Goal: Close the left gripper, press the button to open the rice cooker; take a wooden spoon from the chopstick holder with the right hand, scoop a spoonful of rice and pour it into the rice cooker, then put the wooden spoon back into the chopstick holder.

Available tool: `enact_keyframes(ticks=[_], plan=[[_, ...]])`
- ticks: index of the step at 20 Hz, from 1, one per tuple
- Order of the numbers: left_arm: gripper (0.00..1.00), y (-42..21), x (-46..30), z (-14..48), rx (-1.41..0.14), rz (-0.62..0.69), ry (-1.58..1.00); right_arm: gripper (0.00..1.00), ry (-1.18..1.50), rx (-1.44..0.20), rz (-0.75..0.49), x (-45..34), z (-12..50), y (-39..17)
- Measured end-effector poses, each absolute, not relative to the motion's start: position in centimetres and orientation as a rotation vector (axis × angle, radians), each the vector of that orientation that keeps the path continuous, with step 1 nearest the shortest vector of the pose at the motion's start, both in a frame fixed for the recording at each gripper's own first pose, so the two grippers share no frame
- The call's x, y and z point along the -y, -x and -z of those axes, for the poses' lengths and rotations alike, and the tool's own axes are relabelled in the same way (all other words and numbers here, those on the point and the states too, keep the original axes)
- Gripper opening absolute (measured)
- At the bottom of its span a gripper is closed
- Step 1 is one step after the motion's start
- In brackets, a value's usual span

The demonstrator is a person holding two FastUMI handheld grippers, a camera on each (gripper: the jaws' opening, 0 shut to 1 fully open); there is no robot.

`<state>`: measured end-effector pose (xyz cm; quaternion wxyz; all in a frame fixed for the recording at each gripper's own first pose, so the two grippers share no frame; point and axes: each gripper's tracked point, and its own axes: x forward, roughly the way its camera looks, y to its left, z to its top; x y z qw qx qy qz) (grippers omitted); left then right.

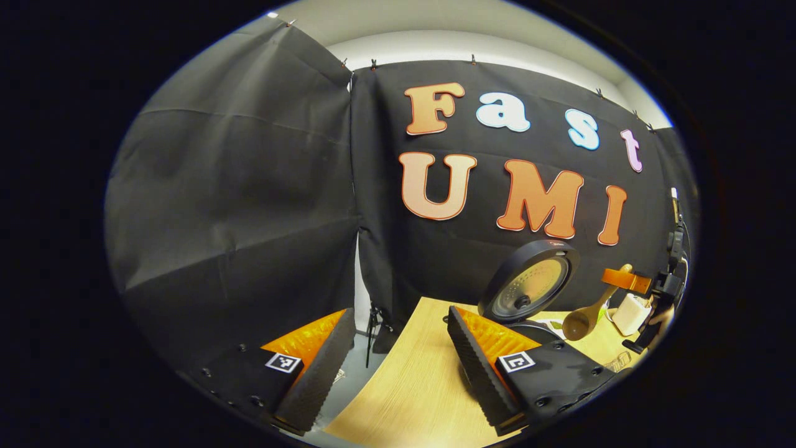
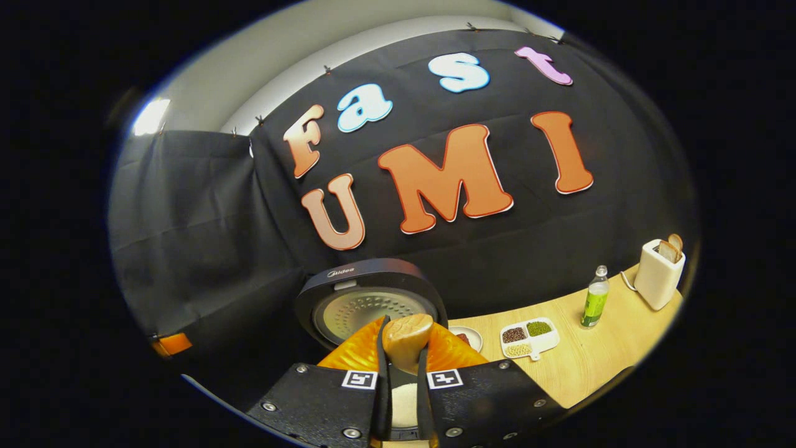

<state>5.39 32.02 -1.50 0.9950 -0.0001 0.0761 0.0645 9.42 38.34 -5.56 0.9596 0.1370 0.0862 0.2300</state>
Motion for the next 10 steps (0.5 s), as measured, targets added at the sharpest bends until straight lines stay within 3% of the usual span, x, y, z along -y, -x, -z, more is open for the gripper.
enact_keyframes(ticks=[10], plan=[[0.99, -7.6, -25.0, 1.3, -0.13, -0.032, -0.006, 0.15, -0.333, -0.151, -0.242, -22.0, 5.6, -8.5]])
